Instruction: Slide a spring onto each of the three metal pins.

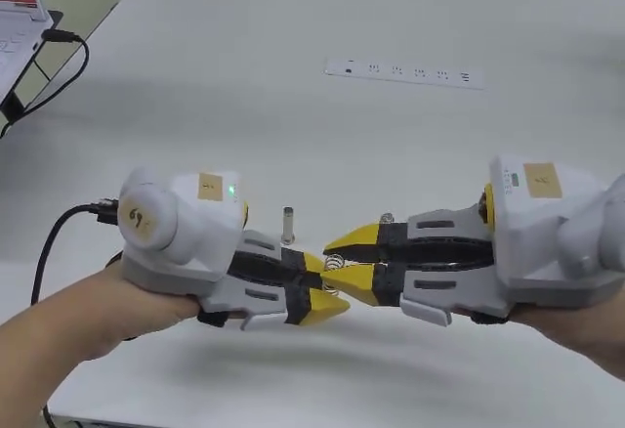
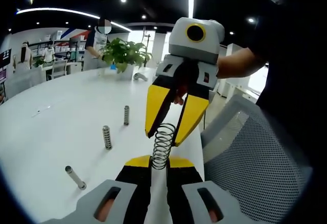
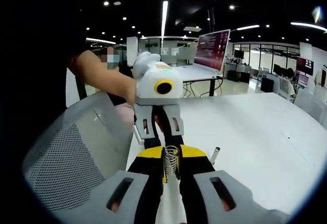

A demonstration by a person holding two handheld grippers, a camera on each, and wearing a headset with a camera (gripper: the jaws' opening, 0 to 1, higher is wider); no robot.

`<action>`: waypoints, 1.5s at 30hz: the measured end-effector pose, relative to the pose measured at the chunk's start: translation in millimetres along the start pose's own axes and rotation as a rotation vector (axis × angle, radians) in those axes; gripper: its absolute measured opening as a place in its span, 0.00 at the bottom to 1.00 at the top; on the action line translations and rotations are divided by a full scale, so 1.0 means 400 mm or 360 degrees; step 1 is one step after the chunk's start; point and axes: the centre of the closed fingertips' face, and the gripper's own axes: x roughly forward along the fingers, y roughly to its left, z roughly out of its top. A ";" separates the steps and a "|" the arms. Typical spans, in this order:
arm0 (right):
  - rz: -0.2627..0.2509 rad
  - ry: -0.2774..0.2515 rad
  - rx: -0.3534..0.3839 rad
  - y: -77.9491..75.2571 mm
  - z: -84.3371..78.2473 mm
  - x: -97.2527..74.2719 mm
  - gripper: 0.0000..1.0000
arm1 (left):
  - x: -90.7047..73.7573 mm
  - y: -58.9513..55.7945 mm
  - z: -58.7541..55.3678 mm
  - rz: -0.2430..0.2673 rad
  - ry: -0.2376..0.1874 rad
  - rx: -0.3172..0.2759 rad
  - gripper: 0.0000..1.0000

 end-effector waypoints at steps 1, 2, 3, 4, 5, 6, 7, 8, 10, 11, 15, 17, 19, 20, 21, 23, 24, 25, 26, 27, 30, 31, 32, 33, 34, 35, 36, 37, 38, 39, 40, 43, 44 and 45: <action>-0.0003 0.0000 -0.0003 -0.001 0.001 0.000 0.08 | -0.001 0.000 0.001 0.0001 -0.0001 0.0000 0.02; -0.0004 0.0001 0.0005 -0.001 0.000 0.000 0.08 | -0.002 0.001 0.001 0.0004 0.0001 0.0001 0.02; -0.0003 0.0004 0.0009 -0.001 0.000 0.000 0.08 | -0.002 0.001 0.000 0.0005 0.0003 0.0001 0.02; -0.0004 0.0007 0.0000 -0.001 0.000 0.000 0.08 | -0.002 0.002 -0.001 0.0005 0.0004 -0.0003 0.02; -0.0010 0.0010 -0.0012 -0.003 0.000 0.000 0.08 | -0.003 0.001 0.000 0.0005 0.0002 -0.0006 0.02; -0.0006 0.0010 -0.0010 -0.001 0.002 0.000 0.07 | -0.003 0.001 0.000 0.0003 -0.0001 -0.0006 0.02; -0.0005 0.0010 -0.0016 0.000 0.004 0.001 0.07 | -0.003 -0.001 0.002 -0.0002 -0.0006 -0.0012 0.02; -0.0007 0.0014 -0.0027 0.000 0.006 0.001 0.07 | -0.003 0.000 0.003 0.0003 -0.0009 -0.0015 0.03; -0.0010 0.0024 -0.0034 -0.002 0.007 0.002 0.07 | -0.004 0.003 0.004 0.0012 -0.0011 -0.0020 0.03; -0.0010 0.0027 -0.0036 -0.003 0.007 0.002 0.07 | -0.004 0.005 0.004 0.0016 -0.0013 -0.0026 0.03; -0.0013 0.0031 -0.0036 -0.006 0.010 0.001 0.07 | -0.004 0.004 0.006 0.0022 -0.0017 -0.0032 0.03; -0.0016 0.0029 -0.0035 -0.008 0.013 0.000 0.07 | -0.004 0.005 0.009 0.0024 -0.0024 -0.0045 0.03; -0.0020 0.0032 -0.0039 -0.009 0.014 0.000 0.07 | -0.004 0.006 0.011 0.0027 -0.0030 -0.0050 0.06; -0.0022 0.0044 -0.0048 -0.010 0.012 0.000 0.07 | -0.004 0.008 0.011 0.0032 -0.0029 -0.0063 0.08; -0.0023 0.0048 -0.0050 -0.010 0.012 0.000 0.07 | -0.004 0.009 0.009 0.0038 -0.0026 -0.0074 0.10; -0.0029 0.0044 -0.0051 -0.013 0.013 -0.002 0.07 | -0.006 0.015 0.005 0.0059 -0.0017 -0.0073 0.15; -0.0037 0.0045 -0.0050 -0.016 0.013 -0.003 0.07 | -0.008 0.019 0.003 0.0070 -0.0014 -0.0075 0.17; -0.0042 0.0045 -0.0051 -0.017 0.013 -0.004 0.07 | -0.011 0.021 0.002 0.0075 -0.0013 -0.0081 0.17; -0.0046 0.0043 -0.0051 -0.019 0.013 -0.005 0.07 | -0.014 0.023 0.001 0.0080 -0.0013 -0.0087 0.18; -0.0053 0.0046 -0.0053 -0.021 0.012 -0.006 0.07 | -0.020 0.030 -0.002 0.0098 -0.0012 -0.0098 0.20; -0.0064 0.0057 -0.0058 -0.026 0.007 -0.007 0.07 | -0.037 0.047 -0.010 0.0151 -0.0009 -0.0110 0.25; -0.0064 0.0061 -0.0056 -0.026 0.005 -0.007 0.07 | -0.045 0.054 -0.012 0.0173 -0.0012 -0.0104 0.25; -0.0065 0.0061 -0.0056 -0.026 0.005 -0.008 0.07 | -0.050 0.057 -0.013 0.0179 -0.0014 -0.0110 0.26; -0.0067 0.0060 -0.0055 -0.026 0.004 -0.008 0.07 | -0.058 0.061 -0.014 0.0194 -0.0021 -0.0115 0.27; -0.0070 0.0057 -0.0051 -0.027 0.005 -0.008 0.07 | -0.062 0.064 -0.015 0.0207 -0.0025 -0.0114 0.28; -0.0072 0.0057 -0.0052 -0.027 0.005 -0.008 0.07 | -0.069 0.068 -0.018 0.0222 -0.0027 -0.0113 0.29; -0.0076 0.0060 -0.0056 -0.029 0.004 -0.008 0.07 | -0.073 0.071 -0.020 0.0231 -0.0026 -0.0118 0.31; -0.0079 0.0059 -0.0056 -0.031 0.004 -0.007 0.07 | -0.077 0.074 -0.023 0.0241 -0.0025 -0.0122 0.31; -0.0083 0.0055 -0.0054 -0.033 0.005 -0.007 0.07 | -0.083 0.078 -0.026 0.0259 -0.0027 -0.0122 0.32; -0.0086 0.0055 -0.0054 -0.034 0.005 -0.007 0.07 | -0.086 0.080 -0.027 0.0268 -0.0029 -0.0123 0.34; -0.0093 0.0056 -0.0058 -0.038 0.005 -0.008 0.07 | -0.090 0.082 -0.029 0.0279 -0.0032 -0.0128 0.35; -0.0103 0.0056 -0.0058 -0.042 0.006 -0.009 0.07 | -0.099 0.084 -0.035 0.0303 -0.0032 -0.0138 0.38; -0.0105 0.0055 -0.0060 -0.043 0.007 -0.009 0.07 | -0.101 0.086 -0.038 0.0313 -0.0029 -0.0143 0.38; -0.0107 0.0058 -0.0059 -0.044 0.006 -0.009 0.07 | -0.103 0.086 -0.040 0.0317 -0.0027 -0.0148 0.39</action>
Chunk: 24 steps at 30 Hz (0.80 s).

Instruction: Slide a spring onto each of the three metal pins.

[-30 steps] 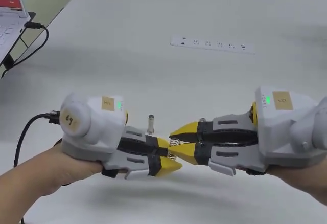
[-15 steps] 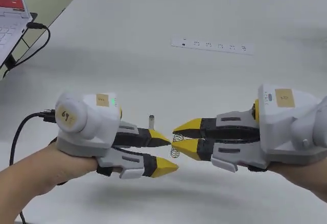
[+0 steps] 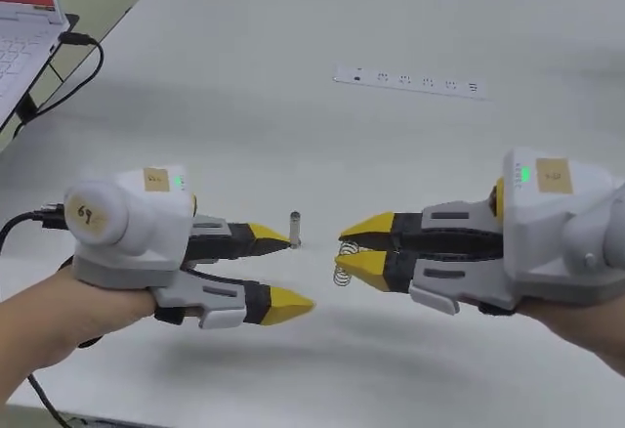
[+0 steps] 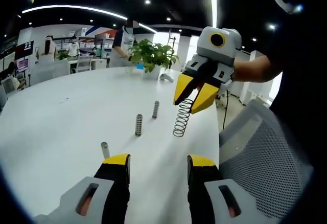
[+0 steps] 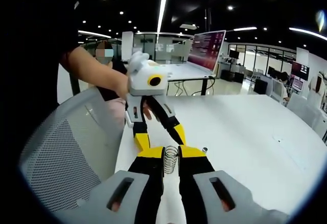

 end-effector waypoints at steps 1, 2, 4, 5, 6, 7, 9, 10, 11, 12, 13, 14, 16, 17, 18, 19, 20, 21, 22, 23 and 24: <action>-0.0003 0.0006 -0.0002 0.000 -0.002 0.000 0.07 | -0.003 0.001 -0.002 0.0007 -0.0001 -0.0004 0.39; -0.0008 0.0015 -0.0012 -0.001 -0.005 0.000 0.07 | -0.005 0.001 -0.003 0.0012 -0.0003 -0.0006 0.39; -0.0009 0.0024 -0.0016 -0.001 -0.009 0.000 0.07 | -0.008 0.003 -0.006 0.0023 -0.0005 -0.0020 0.40; -0.0010 0.0023 -0.0016 -0.001 -0.009 0.000 0.07 | -0.009 0.004 -0.008 0.0026 -0.0005 -0.0020 0.40; -0.0013 0.0026 -0.0014 -0.001 -0.011 0.000 0.07 | -0.012 0.006 -0.011 0.0034 -0.0004 -0.0011 0.41; -0.0017 0.0032 -0.0016 -0.002 -0.014 -0.001 0.07 | -0.014 0.007 -0.013 0.0038 -0.0003 -0.0007 0.42; -0.0028 0.0038 -0.0026 -0.006 -0.018 -0.002 0.07 | -0.019 0.012 -0.018 0.0050 -0.0003 -0.0006 0.43; -0.0034 0.0041 -0.0025 -0.008 -0.019 -0.002 0.07 | -0.024 0.016 -0.019 0.0059 -0.0004 -0.0013 0.44; -0.0037 0.0041 -0.0025 -0.009 -0.020 -0.003 0.07 | -0.026 0.019 -0.021 0.0067 -0.0006 -0.0016 0.46; -0.0043 0.0039 -0.0020 -0.011 -0.022 -0.003 0.07 | -0.030 0.024 -0.023 0.0085 -0.0006 -0.0015 0.48; -0.0053 0.0041 -0.0017 -0.015 -0.024 -0.003 0.07 | -0.033 0.026 -0.024 0.0093 -0.0005 -0.0018 0.49; -0.0055 0.0042 -0.0017 -0.016 -0.025 -0.004 0.07 | -0.036 0.029 -0.026 0.0102 -0.0004 -0.0026 0.51; -0.0062 0.0044 -0.0013 -0.018 -0.027 -0.004 0.07 | -0.044 0.038 -0.032 0.0123 -0.0001 -0.0030 0.52; -0.0066 0.0047 -0.0018 -0.020 -0.029 -0.005 0.07 | -0.048 0.042 -0.035 0.0137 0.0001 -0.0030 0.53; -0.0067 0.0048 -0.0017 -0.021 -0.030 -0.005 0.07 | -0.050 0.043 -0.035 0.0142 0.0001 -0.0033 0.55; -0.0068 0.0048 -0.0015 -0.022 -0.031 -0.005 0.07 | -0.053 0.045 -0.036 0.0152 -0.0001 -0.0039 0.57; -0.0076 0.0051 -0.0015 -0.025 -0.034 -0.006 0.07 | -0.058 0.052 -0.037 0.0171 -0.0007 -0.0046 0.60; -0.0079 0.0052 -0.0016 -0.026 -0.034 -0.006 0.07 | -0.060 0.056 -0.038 0.0179 -0.0008 -0.0053 0.62; -0.0089 0.0051 -0.0010 -0.031 -0.036 -0.006 0.07 | -0.063 0.060 -0.041 0.0190 -0.0007 -0.0070 0.63; -0.0098 0.0050 -0.0009 -0.034 -0.037 -0.006 0.07 | -0.065 0.063 -0.040 0.0203 -0.0014 -0.0072 0.66; -0.0108 0.0049 -0.0008 -0.038 -0.037 -0.006 0.07 | -0.066 0.065 -0.040 0.0213 -0.0018 -0.0071 0.69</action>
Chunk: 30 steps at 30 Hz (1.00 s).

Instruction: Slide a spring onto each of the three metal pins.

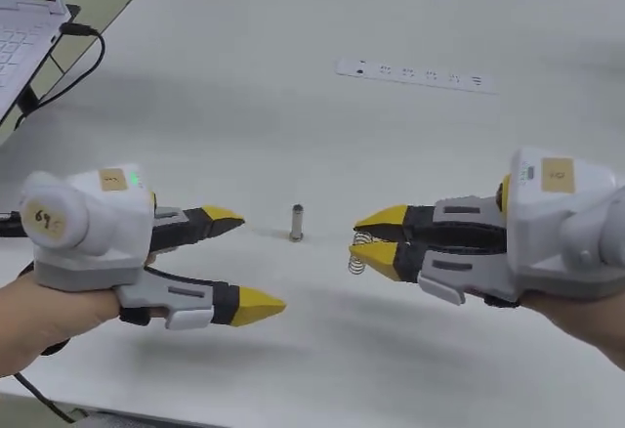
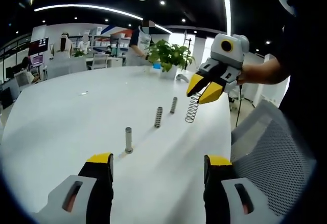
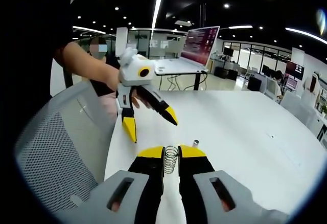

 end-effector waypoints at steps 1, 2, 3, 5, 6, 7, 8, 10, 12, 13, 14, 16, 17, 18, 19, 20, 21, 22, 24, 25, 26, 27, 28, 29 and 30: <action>-0.0010 -0.0001 0.0002 -0.004 -0.001 0.001 0.07 | -0.001 0.003 0.001 0.0012 -0.0005 -0.0001 0.71; -0.0015 -0.0001 0.0001 -0.006 -0.001 0.002 0.07 | -0.002 0.009 0.002 0.0033 -0.0014 -0.0005 0.75; -0.0022 -0.0002 0.0001 -0.010 -0.001 0.003 0.07 | -0.003 0.016 0.003 0.0055 -0.0021 -0.0013 0.79; -0.0025 -0.0003 -0.0001 -0.012 0.000 0.004 0.07 | -0.003 0.020 0.001 0.0071 -0.0021 -0.0031 0.86; -0.0026 -0.0004 -0.0002 -0.013 0.001 0.004 0.07 | -0.004 0.022 0.000 0.0081 -0.0020 -0.0027 0.87; -0.0029 -0.0003 -0.0005 -0.015 0.001 0.004 0.07 | -0.005 0.023 0.000 0.0087 -0.0020 -0.0018 0.88; -0.0031 -0.0001 -0.0006 -0.016 0.001 0.005 0.07 | -0.005 0.024 -0.001 0.0090 -0.0020 -0.0018 0.88; -0.0031 -0.0001 -0.0004 -0.017 0.000 0.005 0.07 | -0.006 0.026 0.000 0.0102 -0.0031 -0.0032 0.91; -0.0033 0.0003 -0.0009 -0.018 -0.001 0.005 0.07 | -0.007 0.029 -0.004 0.0113 -0.0032 -0.0045 0.96; -0.0032 0.0004 -0.0009 -0.018 -0.001 0.005 0.07 | -0.008 0.030 -0.007 0.0120 -0.0031 -0.0053 0.98; -0.0034 0.0004 -0.0014 -0.019 -0.001 0.006 0.07 | -0.009 0.031 -0.008 0.0123 -0.0032 -0.0053 0.98; -0.0040 0.0008 -0.0020 -0.022 -0.002 0.007 0.07 | -0.012 0.031 -0.009 0.0125 -0.0034 -0.0056 0.98; -0.0043 0.0011 -0.0021 -0.024 -0.004 0.008 0.07 | -0.013 0.031 -0.010 0.0125 -0.0031 -0.0061 0.98; -0.0047 0.0013 -0.0014 -0.027 -0.005 0.011 0.07 | -0.014 0.032 -0.010 0.0127 -0.0029 -0.0059 0.98; -0.0049 0.0014 -0.0010 -0.029 -0.006 0.012 0.07 | -0.016 0.033 -0.011 0.0131 -0.0027 -0.0057 0.98; -0.0052 0.0015 -0.0005 -0.032 -0.006 0.015 0.07 | -0.018 0.036 -0.011 0.0138 -0.0028 -0.0057 0.98; -0.0052 0.0013 -0.0003 -0.033 -0.005 0.016 0.07 | -0.019 0.036 -0.010 0.0140 -0.0030 -0.0059 0.98; -0.0055 0.0008 0.0004 -0.035 -0.004 0.019 0.07 | -0.022 0.037 -0.008 0.0143 -0.0036 -0.0062 0.98; -0.0059 0.0009 0.0004 -0.039 -0.003 0.023 0.07 | -0.024 0.039 -0.009 0.0150 -0.0036 -0.0065 0.98; -0.0061 0.0011 0.0004 -0.043 -0.002 0.027 0.07 | -0.025 0.039 -0.009 0.0150 -0.0035 -0.0065 0.98; -0.0063 0.0012 0.0003 -0.046 -0.001 0.029 0.07 | -0.026 0.040 -0.011 0.0152 -0.0032 -0.0066 0.98; -0.0065 0.0013 0.0003 -0.048 -0.001 0.030 0.07 | -0.026 0.040 -0.012 0.0153 -0.0030 -0.0066 0.98; -0.0069 0.0017 0.0005 -0.053 0.000 0.033 0.07 | -0.027 0.039 -0.012 0.0156 -0.0031 -0.0066 0.98; -0.0069 0.0017 0.0007 -0.058 0.001 0.036 0.07 | -0.028 0.039 -0.013 0.0158 -0.0033 -0.0068 0.98; -0.0071 0.0016 0.0006 -0.061 0.002 0.039 0.07 | -0.029 0.041 -0.014 0.0167 -0.0033 -0.0070 0.98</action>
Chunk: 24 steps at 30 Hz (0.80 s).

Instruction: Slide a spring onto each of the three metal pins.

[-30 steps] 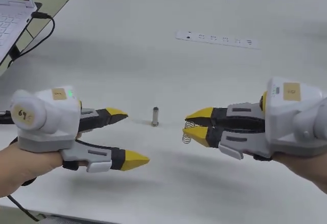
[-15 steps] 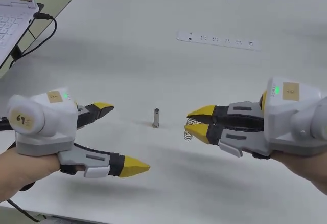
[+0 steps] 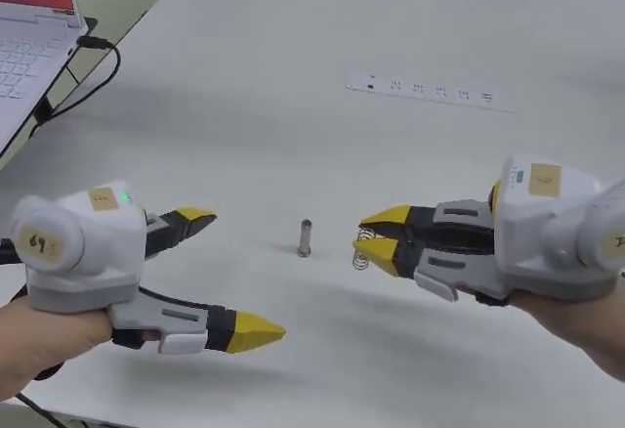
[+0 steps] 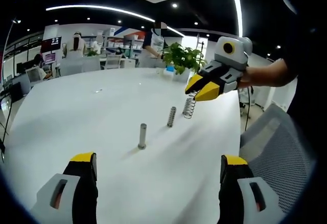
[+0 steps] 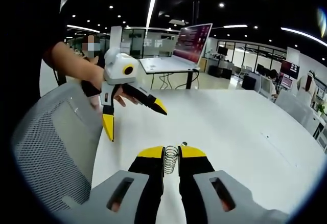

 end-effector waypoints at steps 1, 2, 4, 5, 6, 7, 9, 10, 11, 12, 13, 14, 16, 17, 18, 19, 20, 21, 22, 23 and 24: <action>-0.0001 0.0001 0.0007 -0.005 0.002 0.004 0.07 | 0.000 0.000 -0.001 0.0002 0.0001 0.0001 0.98; 0.0001 0.0001 0.0011 -0.008 0.004 0.007 0.07 | -0.001 0.000 -0.003 0.0001 0.0005 0.0000 0.98; -0.0004 -0.0004 0.0011 -0.017 0.008 0.014 0.07 | -0.001 0.000 -0.005 0.0004 0.0008 0.0002 0.98; -0.0006 -0.0009 0.0020 -0.022 0.012 0.018 0.07 | -0.002 0.001 -0.004 0.0006 0.0007 0.0002 0.98; -0.0003 -0.0018 0.0030 -0.024 0.016 0.021 0.07 | -0.002 0.001 -0.004 0.0007 0.0006 -0.0001 0.98; -0.0003 -0.0023 0.0035 -0.026 0.020 0.024 0.07 | -0.002 0.003 -0.004 0.0012 0.0004 -0.0004 0.98; -0.0005 -0.0025 0.0021 -0.030 0.027 0.033 0.07 | -0.003 0.005 -0.003 0.0017 0.0002 -0.0007 0.98; 0.0000 -0.0026 0.0016 -0.032 0.032 0.040 0.07 | -0.003 0.007 -0.003 0.0022 0.0003 -0.0007 0.98; 0.0000 -0.0030 0.0012 -0.033 0.035 0.044 0.07 | -0.003 0.008 -0.004 0.0025 0.0005 -0.0006 0.98; 0.0000 -0.0032 0.0006 -0.037 0.040 0.051 0.07 | -0.004 0.008 -0.004 0.0025 0.0005 -0.0007 0.98; -0.0001 -0.0030 0.0001 -0.039 0.042 0.056 0.07 | -0.004 0.008 -0.004 0.0026 0.0004 -0.0007 0.98; -0.0004 -0.0029 -0.0001 -0.042 0.043 0.060 0.07 | -0.004 0.008 -0.005 0.0027 0.0006 -0.0008 0.98; -0.0009 -0.0024 -0.0004 -0.048 0.045 0.072 0.07 | -0.005 0.007 -0.007 0.0029 0.0009 -0.0007 0.98; -0.0009 -0.0015 -0.0009 -0.051 0.044 0.080 0.07 | -0.006 0.007 -0.007 0.0030 0.0008 -0.0008 0.98; -0.0009 -0.0010 -0.0011 -0.053 0.044 0.085 0.07 | -0.006 0.007 -0.008 0.0030 0.0005 -0.0013 0.98; -0.0010 -0.0008 -0.0001 -0.057 0.044 0.092 0.07 | -0.007 0.007 -0.008 0.0031 0.0003 -0.0017 0.98; -0.0012 -0.0011 0.0006 -0.058 0.046 0.096 0.07 | -0.007 0.009 -0.009 0.0033 0.0004 -0.0016 0.98; -0.0012 -0.0013 0.0015 -0.060 0.047 0.100 0.07 | -0.008 0.009 -0.010 0.0034 0.0006 -0.0014 0.98; -0.0013 -0.0017 0.0025 -0.061 0.049 0.104 0.07 | -0.009 0.010 -0.010 0.0035 0.0005 -0.0016 0.98; -0.0018 -0.0020 0.0034 -0.063 0.051 0.110 0.07 | -0.009 0.011 -0.011 0.0036 0.0003 -0.0020 0.98; -0.0020 -0.0018 0.0037 -0.065 0.052 0.114 0.07 | -0.010 0.011 -0.011 0.0037 0.0001 -0.0022 0.98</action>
